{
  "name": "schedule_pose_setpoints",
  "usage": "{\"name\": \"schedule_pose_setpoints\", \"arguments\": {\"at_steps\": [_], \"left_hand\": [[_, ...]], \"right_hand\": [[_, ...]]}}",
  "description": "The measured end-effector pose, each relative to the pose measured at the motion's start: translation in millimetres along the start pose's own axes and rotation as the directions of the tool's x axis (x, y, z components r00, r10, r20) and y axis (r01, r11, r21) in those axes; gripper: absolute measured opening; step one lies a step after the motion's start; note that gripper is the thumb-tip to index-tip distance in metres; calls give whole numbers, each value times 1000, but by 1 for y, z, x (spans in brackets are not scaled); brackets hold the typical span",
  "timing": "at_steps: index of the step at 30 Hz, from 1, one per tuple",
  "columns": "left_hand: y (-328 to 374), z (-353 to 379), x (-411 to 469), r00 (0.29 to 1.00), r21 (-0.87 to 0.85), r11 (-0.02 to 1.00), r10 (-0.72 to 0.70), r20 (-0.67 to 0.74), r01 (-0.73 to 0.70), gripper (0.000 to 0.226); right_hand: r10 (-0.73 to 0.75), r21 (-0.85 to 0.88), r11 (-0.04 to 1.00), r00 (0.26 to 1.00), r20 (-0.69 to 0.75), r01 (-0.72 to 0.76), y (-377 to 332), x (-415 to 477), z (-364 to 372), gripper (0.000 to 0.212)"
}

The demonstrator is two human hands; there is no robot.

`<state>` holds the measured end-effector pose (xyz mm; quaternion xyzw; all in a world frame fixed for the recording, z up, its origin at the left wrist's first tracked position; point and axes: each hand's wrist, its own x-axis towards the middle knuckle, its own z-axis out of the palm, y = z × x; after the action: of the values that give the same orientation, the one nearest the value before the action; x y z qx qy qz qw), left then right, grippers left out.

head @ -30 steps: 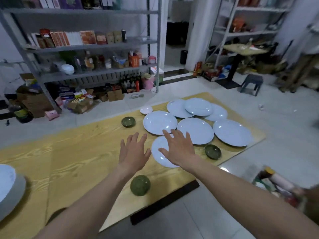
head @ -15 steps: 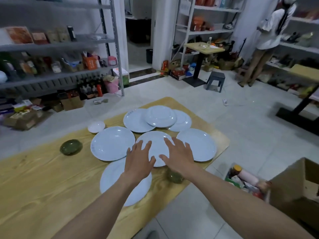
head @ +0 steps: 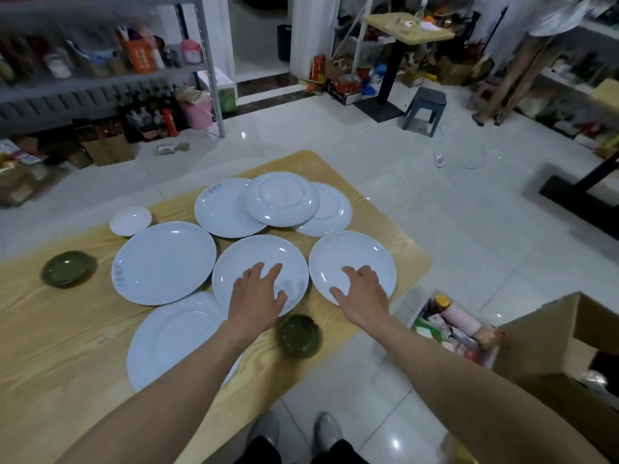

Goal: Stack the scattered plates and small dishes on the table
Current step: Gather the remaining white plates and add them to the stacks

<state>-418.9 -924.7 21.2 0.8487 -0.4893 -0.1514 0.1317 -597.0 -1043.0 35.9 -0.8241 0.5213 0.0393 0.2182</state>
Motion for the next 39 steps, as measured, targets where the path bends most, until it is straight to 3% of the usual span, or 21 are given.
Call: {"name": "schedule_pose_setpoints", "arguments": {"at_steps": [5, 10, 16, 19, 23, 25, 28, 32, 35, 39], "left_hand": [[17, 21, 2, 998, -24, 998, -65, -6, 65, 55], [33, 40, -2, 989, -13, 989, -148, -16, 148, 55], [48, 48, -8, 978, 8, 979, -205, -21, 205, 53], [50, 47, -13, 974, 7, 974, -225, -40, 226, 52], [43, 43, -20, 968, -50, 970, -241, -72, 238, 51], [38, 41, -23, 950, -136, 951, -292, -110, 277, 49], [32, 36, -27, 891, -335, 867, -433, -138, 369, 46], [19, 35, -33, 779, -567, 646, -627, -12, 511, 46], [9, 41, -37, 728, -678, 498, -681, 81, 541, 52], [-1, 50, -38, 702, -743, 393, -698, 143, 542, 58]], "right_hand": [[176, 148, 973, 984, 6, -175, 57, 21, 8, 44], [357, 361, 862, 932, 63, -355, 100, 39, 16, 36], [407, 696, 558, 880, 244, -451, 121, 57, 29, 28], [435, 762, 453, 861, 264, -463, 122, 62, 38, 26], [454, 881, 203, 838, 302, -428, 123, 63, 41, 37], [437, 919, 157, 860, 264, -362, 122, 58, 33, 45], [407, 960, 116, 894, 190, -257, 117, 49, 16, 54], [337, 986, 72, 934, 119, -151, 99, 41, -3, 60], [278, 990, 92, 957, 81, -111, 80, 40, -14, 55], [248, 991, 70, 965, 90, -110, 56, 38, -17, 48]]}}
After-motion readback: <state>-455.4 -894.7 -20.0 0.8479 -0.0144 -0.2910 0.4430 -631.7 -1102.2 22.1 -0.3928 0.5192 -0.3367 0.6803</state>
